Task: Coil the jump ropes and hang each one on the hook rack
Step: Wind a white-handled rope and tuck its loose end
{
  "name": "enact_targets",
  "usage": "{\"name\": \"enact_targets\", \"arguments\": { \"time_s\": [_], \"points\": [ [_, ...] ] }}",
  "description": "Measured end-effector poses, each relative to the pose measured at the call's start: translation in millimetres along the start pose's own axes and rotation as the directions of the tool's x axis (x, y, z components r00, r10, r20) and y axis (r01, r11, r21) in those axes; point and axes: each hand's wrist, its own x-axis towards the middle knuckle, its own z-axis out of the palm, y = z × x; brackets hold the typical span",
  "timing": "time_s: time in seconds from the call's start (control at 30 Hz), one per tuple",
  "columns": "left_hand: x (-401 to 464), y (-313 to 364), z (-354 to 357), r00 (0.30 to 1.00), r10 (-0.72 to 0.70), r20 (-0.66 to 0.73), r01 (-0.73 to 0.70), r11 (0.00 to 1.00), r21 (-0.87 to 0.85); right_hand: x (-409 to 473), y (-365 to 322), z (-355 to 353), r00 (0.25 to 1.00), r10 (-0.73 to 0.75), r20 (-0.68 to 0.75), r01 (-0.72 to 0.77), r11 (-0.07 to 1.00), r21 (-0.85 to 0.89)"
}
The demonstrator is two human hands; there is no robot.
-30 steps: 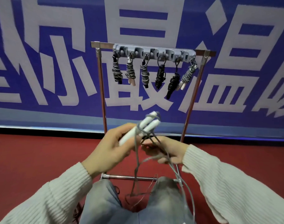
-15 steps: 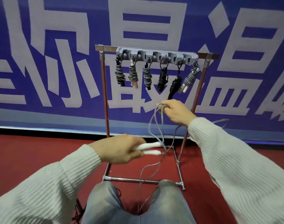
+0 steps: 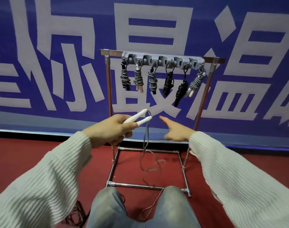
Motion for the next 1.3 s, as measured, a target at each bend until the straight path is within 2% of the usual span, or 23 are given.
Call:
{"name": "enact_targets", "arguments": {
  "time_s": [0.07,0.13,0.2,0.27,0.3,0.33,0.4,0.43,0.47,0.53,0.57,0.63,0.67,0.7,0.77,0.83,0.9,0.97,1.0,1.07,1.17,1.23,1.3],
  "points": [
    [3.1,-1.8,6.7,0.998,0.002,0.060,0.002,0.998,-0.070,-6.5,-22.7,15.2,0.984,-0.163,-0.067,0.176,0.929,0.326],
    [3.2,-0.4,10.9,0.994,0.019,0.108,0.000,0.986,-0.169,-9.6,-45.9,36.1,0.960,-0.258,-0.105,0.271,0.779,0.565],
    [1.4,1.3,11.3,0.993,0.033,0.116,0.003,0.957,-0.292,-7.7,-61.0,56.2,0.948,-0.213,-0.235,0.315,0.551,0.772],
    [-0.6,-0.1,6.6,0.996,0.040,0.078,0.012,0.818,-0.575,-13.2,-67.6,69.4,0.959,-0.058,-0.278,0.281,0.325,0.903],
    [-1.9,-0.4,1.5,0.998,0.047,0.052,0.006,0.680,-0.733,-15.8,-66.0,74.9,0.958,-0.013,-0.288,0.277,0.318,0.907],
    [-2.2,-1.1,-4.4,0.998,0.058,0.018,-0.015,0.519,-0.855,-18.5,-63.1,79.8,0.950,0.001,-0.312,0.289,0.376,0.880],
    [1.0,-1.7,-12.8,0.996,0.046,-0.074,-0.084,0.274,-0.958,-24.2,-54.5,90.5,0.911,-0.066,-0.408,0.352,0.642,0.681],
    [4.5,-1.5,-14.5,0.993,-0.002,-0.115,-0.111,0.245,-0.963,-26.6,-51.9,95.2,0.889,-0.157,-0.431,0.374,0.791,0.483],
    [10.1,-3.4,-13.4,0.983,-0.073,-0.171,-0.139,0.323,-0.936,-29.6,-51.6,97.3,0.879,-0.253,-0.405,0.376,0.890,0.259],
    [23.2,-13.6,-4.1,0.910,-0.152,-0.386,-0.178,0.697,-0.695,-35.2,-55.5,91.8,0.878,-0.360,-0.315,0.356,0.932,-0.073],
    [29.7,-20.2,1.9,0.858,-0.113,-0.501,-0.170,0.859,-0.483,-39.9,-60.2,85.0,0.870,-0.397,-0.291,0.361,0.917,-0.170],
    [41.1,-38.9,10.5,0.758,0.058,-0.650,-0.108,0.993,-0.037,-48.7,-71.3,68.0,0.851,-0.467,-0.241,0.397,0.872,-0.287],
    [44.8,-50.2,12.2,0.750,0.153,-0.644,-0.039,0.982,0.187,-53.0,-78.4,58.0,0.845,-0.490,-0.212,0.418,0.854,-0.308],
    [47.5,-59.3,15.9,0.784,0.216,-0.582,0.051,0.911,0.408,-56.7,-84.9,47.8,0.841,-0.508,-0.187,0.436,0.840,-0.322],
    [45.5,-73.1,27.9,0.905,0.243,-0.348,0.126,0.630,0.766,-56.8,-93.0,26.8,0.830,-0.531,-0.171,0.457,0.823,-0.338],
    [33.8,-75.5,47.4,0.959,0.283,-0.013,-0.114,0.426,0.898,-49.4,-91.7,5.8,0.838,-0.516,-0.177,0.456,0.841,-0.292],
    [14.5,-67.4,64.4,0.868,0.428,0.252,-0.429,0.390,0.815,-41.6,-84.5,-5.4,0.873,-0.458,-0.168,0.431,0.885,-0.176],
    [-1.6,-54.8,69.6,0.749,0.581,0.319,-0.595,0.378,0.709,-32.8,-71.1,-4.8,0.903,-0.399,-0.161,0.394,0.917,-0.065],
    [-7.5,-50.8,68.3,0.721,0.626,0.298,-0.619,0.387,0.684,-28.4,-60.4,-1.2,0.915,-0.372,-0.154,0.372,0.928,-0.030],
    [-16.3,-47.4,62.7,0.716,0.670,0.197,-0.618,0.477,0.625,-24.2,-40.4,7.9,0.933,-0.342,-0.116,0.348,0.936,0.043],
    [-23.2,-43.7,56.6,0.782,0.617,-0.088,-0.562,0.760,0.326,-29.2,-17.6,26.1,0.940,-0.313,-0.136,0.336,0.919,0.207],
    [-20.2,-37.2,50.2,0.841,0.438,-0.318,-0.477,0.877,-0.052,-35.9,-14.8,44.8,0.937,-0.279,-0.209,0.323,0.921,0.216],
    [-13.6,-32.3,42.9,0.891,0.253,-0.378,-0.381,0.869,-0.317,-44.3,-15.2,63.6,0.923,-0.258,-0.284,0.315,0.932,0.178]
  ]
}}
